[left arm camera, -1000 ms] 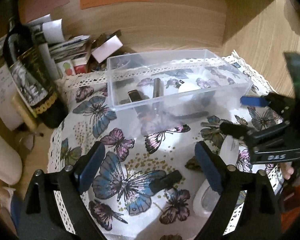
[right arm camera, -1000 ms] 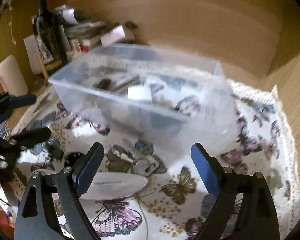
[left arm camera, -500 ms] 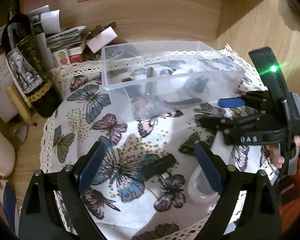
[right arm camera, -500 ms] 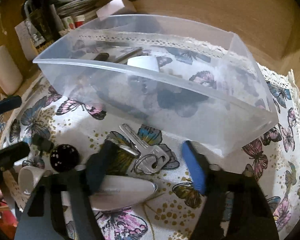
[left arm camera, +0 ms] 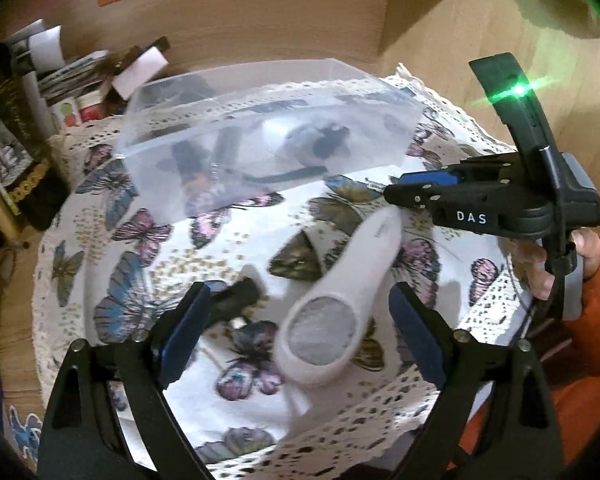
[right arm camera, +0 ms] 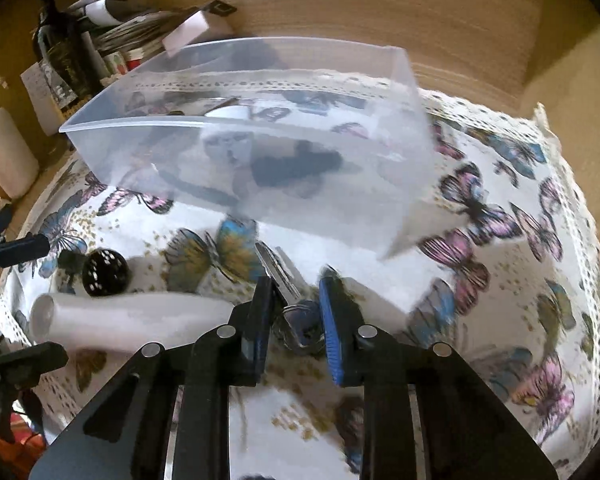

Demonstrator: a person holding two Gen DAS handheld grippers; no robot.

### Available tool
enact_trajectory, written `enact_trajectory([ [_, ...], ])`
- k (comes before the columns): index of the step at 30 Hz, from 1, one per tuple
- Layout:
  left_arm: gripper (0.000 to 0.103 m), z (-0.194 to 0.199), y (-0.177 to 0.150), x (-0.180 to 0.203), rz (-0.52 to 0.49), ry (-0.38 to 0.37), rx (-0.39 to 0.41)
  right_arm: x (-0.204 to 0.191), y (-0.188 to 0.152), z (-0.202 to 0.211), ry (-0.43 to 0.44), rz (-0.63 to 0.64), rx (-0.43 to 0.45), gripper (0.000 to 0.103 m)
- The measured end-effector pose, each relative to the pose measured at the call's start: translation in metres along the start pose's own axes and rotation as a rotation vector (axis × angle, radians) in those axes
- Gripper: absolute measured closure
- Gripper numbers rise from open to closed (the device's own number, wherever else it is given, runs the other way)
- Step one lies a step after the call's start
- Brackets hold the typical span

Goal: Organize rigid objects
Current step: 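Grasp the white lint remover with the left tool while the right tool grasps the key ring, then carry the white lint remover and key ring into the clear box and release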

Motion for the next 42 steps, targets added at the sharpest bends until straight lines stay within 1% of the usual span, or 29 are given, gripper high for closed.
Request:
enact_trajectory([
  [2, 0.027, -0.006, -0.001, 0.006, -0.007, -0.010, -0.015, 0.006, -0.007, 0.005, -0.011, -0.009, 0.005, 0.081],
  [3, 0.030, -0.009, -0.002, 0.008, -0.007, -0.015, -0.027, 0.008, -0.010, 0.008, -0.010, -0.012, 0.007, 0.081],
  [5, 0.043, -0.016, -0.005, 0.012, 0.004, -0.036, -0.056, 0.012, -0.018, 0.014, -0.013, -0.015, 0.011, 0.081],
  [7, 0.048, -0.021, -0.009, 0.016, 0.013, -0.055, -0.080, 0.013, -0.025, 0.020, -0.015, -0.012, 0.014, 0.081],
  [8, 0.053, -0.022, -0.011, 0.019, 0.002, -0.058, -0.080, 0.013, -0.029, 0.023, -0.013, -0.009, 0.016, 0.081],
  [11, 0.060, -0.018, -0.014, 0.029, -0.031, -0.081, -0.079, 0.011, -0.037, 0.031, -0.022, 0.010, 0.032, 0.081],
  [12, 0.061, -0.017, -0.015, 0.033, -0.041, -0.091, -0.081, 0.011, -0.039, 0.033, -0.027, 0.017, 0.035, 0.079],
  [14, 0.061, -0.019, -0.016, 0.038, -0.057, -0.074, -0.076, 0.008, -0.042, 0.037, -0.031, 0.030, 0.042, 0.071],
  [15, 0.061, -0.020, -0.016, 0.039, -0.066, -0.058, -0.071, 0.008, -0.043, 0.039, -0.033, 0.031, 0.050, 0.062],
  [16, 0.061, -0.021, -0.015, 0.040, -0.071, -0.048, -0.065, 0.008, -0.044, 0.040, -0.038, 0.032, 0.056, 0.056],
  [19, 0.061, -0.024, -0.014, 0.041, -0.069, -0.037, -0.045, 0.012, -0.049, 0.034, -0.048, 0.031, 0.040, 0.056],
  [22, 0.062, -0.025, -0.014, 0.040, -0.059, -0.028, -0.030, 0.015, -0.049, 0.033, -0.028, 0.008, 0.053, 0.056],
  [23, 0.062, -0.024, -0.014, 0.040, -0.055, -0.027, -0.024, 0.016, -0.049, 0.033, -0.028, 0.005, 0.060, 0.057],
  [26, 0.062, -0.024, -0.014, 0.040, -0.049, -0.016, -0.016, 0.017, -0.048, 0.032, -0.037, 0.008, 0.085, 0.068],
  [27, 0.062, -0.024, -0.015, 0.040, -0.049, -0.015, -0.016, 0.016, -0.048, 0.032, -0.041, 0.011, 0.089, 0.074],
  [28, 0.062, -0.024, -0.015, 0.040, -0.047, -0.014, -0.016, 0.016, -0.047, 0.033, -0.040, 0.011, 0.093, 0.076],
  [35, 0.063, -0.017, -0.011, 0.035, -0.008, -0.002, 0.005, 0.015, -0.046, 0.039, -0.030, -0.009, 0.121, 0.080],
  [36, 0.063, -0.016, -0.009, 0.034, -0.003, 0.001, 0.012, 0.015, -0.046, 0.041, -0.020, -0.016, 0.123, 0.084],
  [37, 0.063, -0.014, -0.007, 0.033, 0.000, 0.002, 0.018, 0.015, -0.045, 0.043, -0.010, -0.026, 0.129, 0.084],
  [39, 0.063, -0.009, -0.004, 0.033, 0.001, -0.002, 0.032, 0.015, -0.044, 0.047, -0.020, -0.029, 0.141, 0.084],
  [42, 0.064, -0.001, 0.004, 0.034, -0.005, 0.006, 0.072, 0.013, -0.042, 0.052, -0.016, -0.032, 0.157, 0.084],
])
Point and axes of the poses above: each gripper's, at about its wrist camera, not at the fingertips, and z roughly against the way its jaws point, x to its right, y to its top, the point moved 8 cm from there along -z, roughly the way its jaws point, and after that the axes turned 1 degree about -y, right-handed, at the moved point
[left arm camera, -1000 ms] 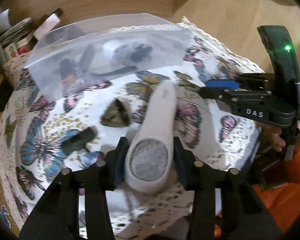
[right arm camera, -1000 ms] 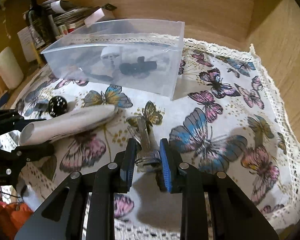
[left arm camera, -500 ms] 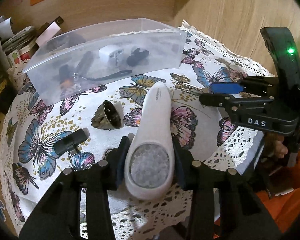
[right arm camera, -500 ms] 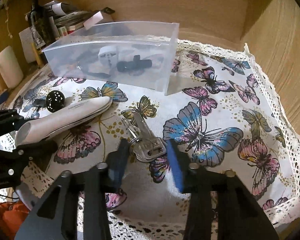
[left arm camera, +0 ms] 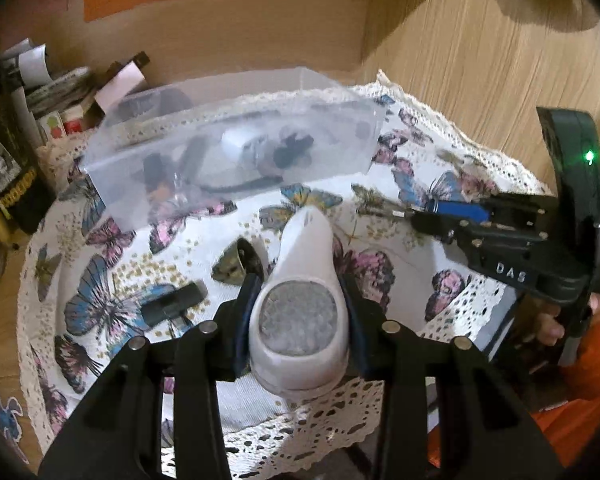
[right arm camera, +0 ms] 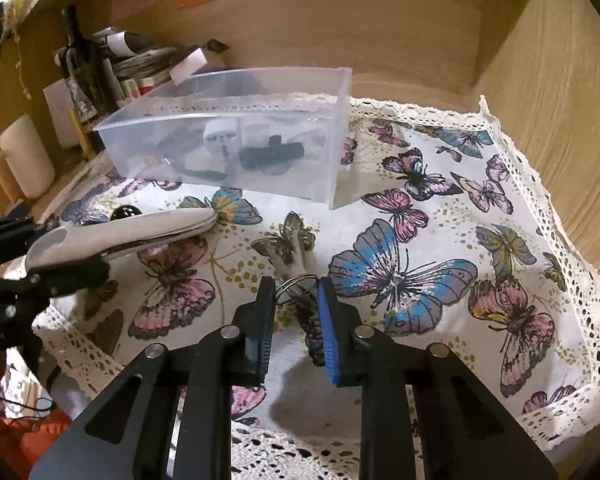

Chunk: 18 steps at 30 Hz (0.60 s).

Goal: Organize rigid objects
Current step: 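Carry the white lint remover and key ring into the clear box and release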

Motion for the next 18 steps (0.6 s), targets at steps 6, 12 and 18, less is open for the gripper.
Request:
enact_trajectory([
  [6, 0.064, 0.013, 0.019, 0.000, 0.002, -0.004, 0.059, -0.002, 0.010, 0.011, 0.002, 0.008, 0.044, 0.084],
  [12, 0.064, 0.023, 0.039, 0.000, -0.002, -0.008, 0.110, -0.003, 0.021, 0.024, 0.003, 0.009, 0.094, 0.084],
  [18, 0.064, 0.036, 0.061, -0.001, 0.001, -0.016, 0.169, -0.005, 0.034, 0.035, 0.006, 0.007, 0.142, 0.084],
])
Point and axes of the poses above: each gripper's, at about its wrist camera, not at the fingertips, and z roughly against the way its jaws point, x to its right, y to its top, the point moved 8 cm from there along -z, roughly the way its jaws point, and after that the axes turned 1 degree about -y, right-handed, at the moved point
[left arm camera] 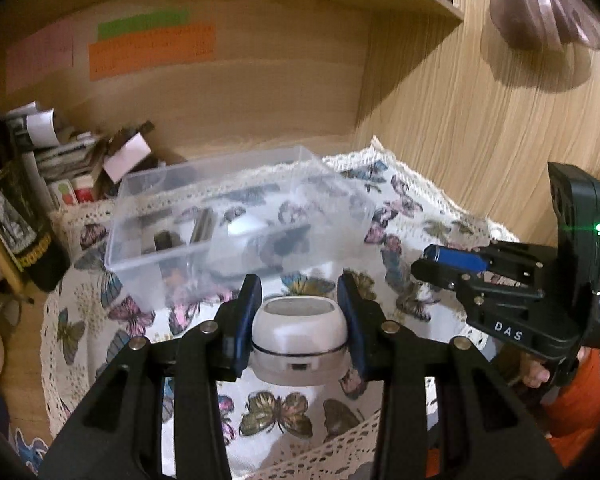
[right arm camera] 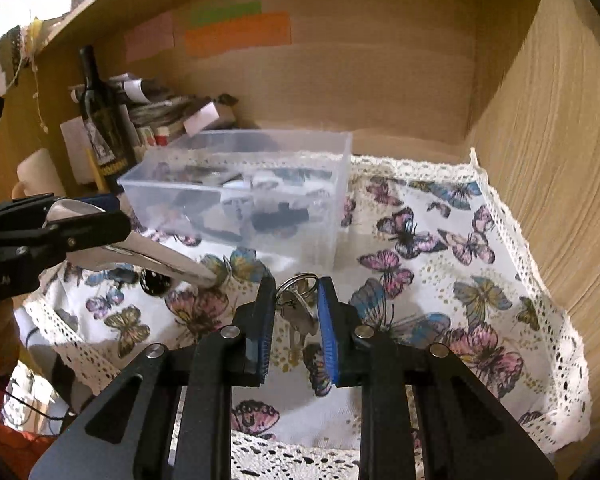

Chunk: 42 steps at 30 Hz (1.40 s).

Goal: Organize rigid objects
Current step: 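Carry the white lint remover and key ring into the clear box and release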

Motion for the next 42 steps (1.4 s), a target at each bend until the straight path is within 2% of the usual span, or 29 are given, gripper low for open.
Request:
enact_trajectory([
  [20, 0.064, 0.042, 0.066, -0.026, 0.016, 0.047, 0.148, -0.015, 0.073, 0.018, 0.047, 0.040, 0.171, 0.084],
  [27, 0.064, 0.037, 0.083, -0.042, 0.025, 0.084, 0.176, -0.019, 0.101, 0.009, 0.065, 0.042, 0.200, 0.084],
  [33, 0.064, 0.003, 0.086, -0.069, 0.064, 0.124, 0.144, -0.027, 0.116, -0.010, 0.062, 0.076, 0.186, 0.084],
  [42, 0.064, -0.064, 0.070, -0.096, 0.137, 0.111, 0.015, -0.021, 0.101, -0.060, 0.056, 0.078, 0.059, 0.084],
])
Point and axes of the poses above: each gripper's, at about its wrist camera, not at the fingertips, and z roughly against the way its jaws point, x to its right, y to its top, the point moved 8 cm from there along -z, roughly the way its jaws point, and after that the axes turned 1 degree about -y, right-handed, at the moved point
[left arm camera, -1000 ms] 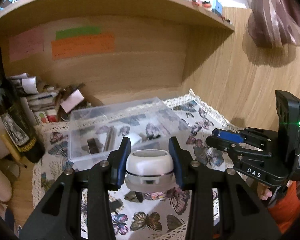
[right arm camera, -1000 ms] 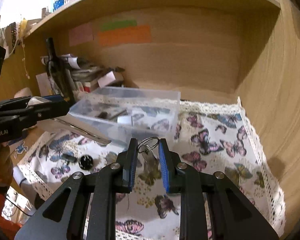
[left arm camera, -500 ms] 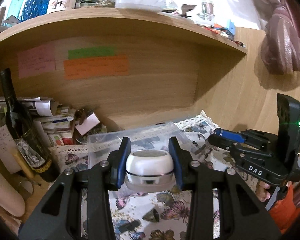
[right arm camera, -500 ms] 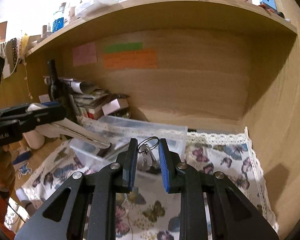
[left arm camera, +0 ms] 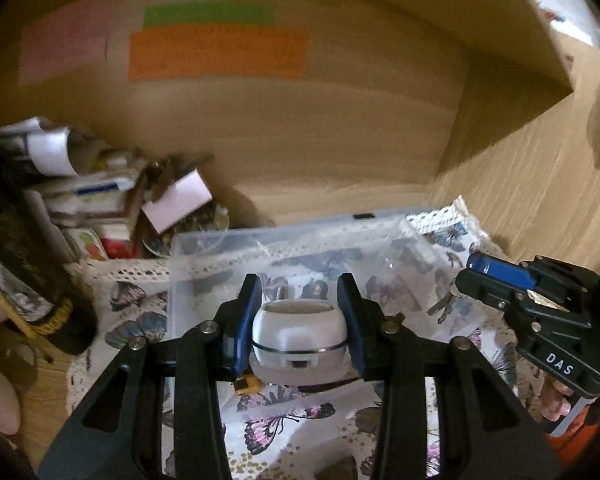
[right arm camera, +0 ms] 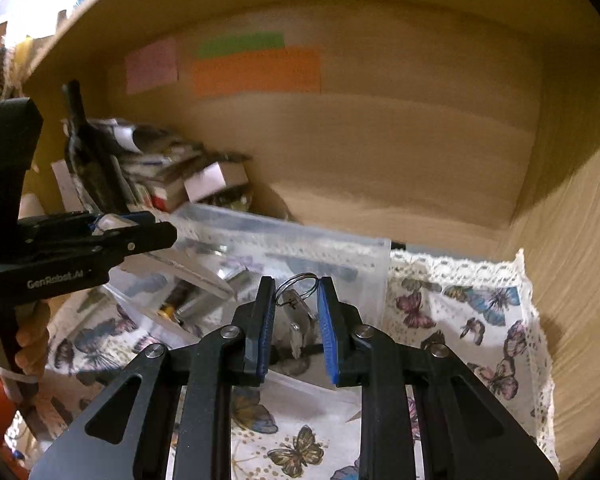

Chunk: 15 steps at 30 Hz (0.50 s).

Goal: Organize rigid objects
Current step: 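Carry the white lint remover and key ring into the clear box and release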

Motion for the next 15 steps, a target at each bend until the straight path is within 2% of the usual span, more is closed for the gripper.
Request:
enact_trajectory([
  [15, 0.064, -0.051, -0.032, -0.003, -0.004, 0.015, -0.165, 0.010, -0.030, -0.045, 0.006, -0.014, -0.164, 0.083],
])
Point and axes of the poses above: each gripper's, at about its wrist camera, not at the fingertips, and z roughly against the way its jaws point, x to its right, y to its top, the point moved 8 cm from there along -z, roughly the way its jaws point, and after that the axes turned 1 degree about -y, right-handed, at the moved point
